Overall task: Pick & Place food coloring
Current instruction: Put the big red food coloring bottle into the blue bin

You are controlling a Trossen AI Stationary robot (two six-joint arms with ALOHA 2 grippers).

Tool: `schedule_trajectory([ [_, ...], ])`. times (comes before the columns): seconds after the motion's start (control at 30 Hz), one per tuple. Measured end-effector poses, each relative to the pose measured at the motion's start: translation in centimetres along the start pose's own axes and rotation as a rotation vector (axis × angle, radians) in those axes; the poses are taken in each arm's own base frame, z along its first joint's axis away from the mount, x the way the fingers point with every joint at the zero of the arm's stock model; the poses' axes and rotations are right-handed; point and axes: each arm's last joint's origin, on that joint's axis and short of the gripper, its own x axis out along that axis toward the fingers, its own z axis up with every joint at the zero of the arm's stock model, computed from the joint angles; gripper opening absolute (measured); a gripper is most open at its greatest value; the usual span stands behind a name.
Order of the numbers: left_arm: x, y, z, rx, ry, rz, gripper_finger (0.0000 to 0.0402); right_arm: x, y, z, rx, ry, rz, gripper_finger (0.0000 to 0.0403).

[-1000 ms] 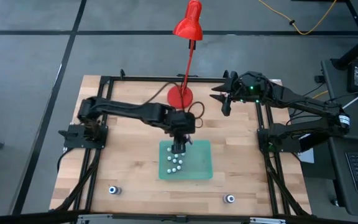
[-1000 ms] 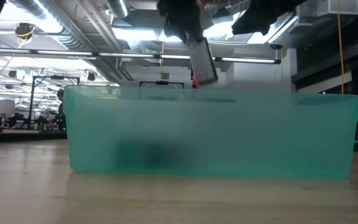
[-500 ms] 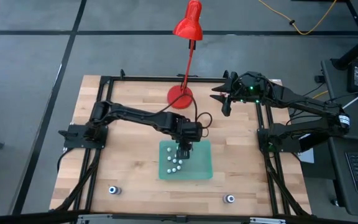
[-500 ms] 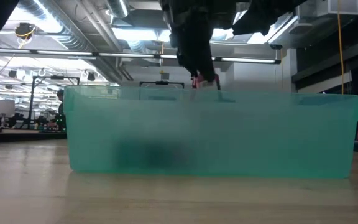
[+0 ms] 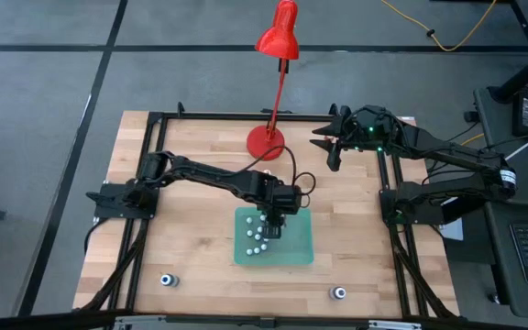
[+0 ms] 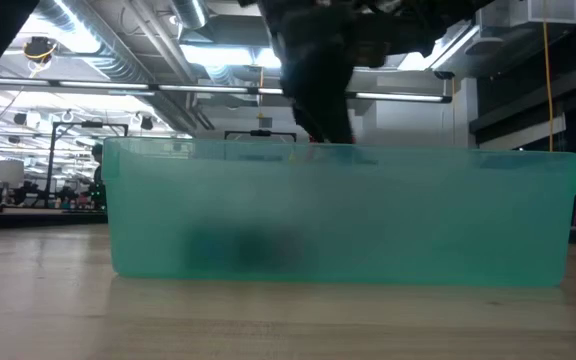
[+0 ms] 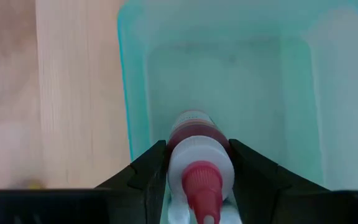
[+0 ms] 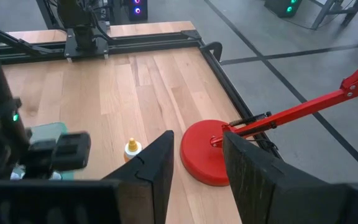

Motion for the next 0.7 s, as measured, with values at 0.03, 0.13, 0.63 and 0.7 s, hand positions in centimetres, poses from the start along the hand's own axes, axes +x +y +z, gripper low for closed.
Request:
schedule_trajectory([
  [0.03, 0.3, 0.0, 0.1, 0.0, -0.009, 0.001, 0.0142, 0.0, 0.0, 0.0, 0.0, 0.001, 0.0, 0.0139],
  [0.13, 0.9, 0.1, -0.2, -0.001, 0.023, 0.014, 0.0142, 0.0, 0.0, 0.0, -0.001, 0.0, 0.002, 0.0139],
  [0.63, 1.5, 0.1, -0.2, -0.028, 0.031, 0.03, 0.0211, 0.0, 0.3, 0.0, -0.013, 0.0, 0.009, 0.0139],
  [0.7, 1.3, 0.1, -0.2, -0.028, 0.031, 0.019, 0.0217, 0.0, 0.3, 0.0, -0.013, 0.0, 0.009, 0.0139],
])
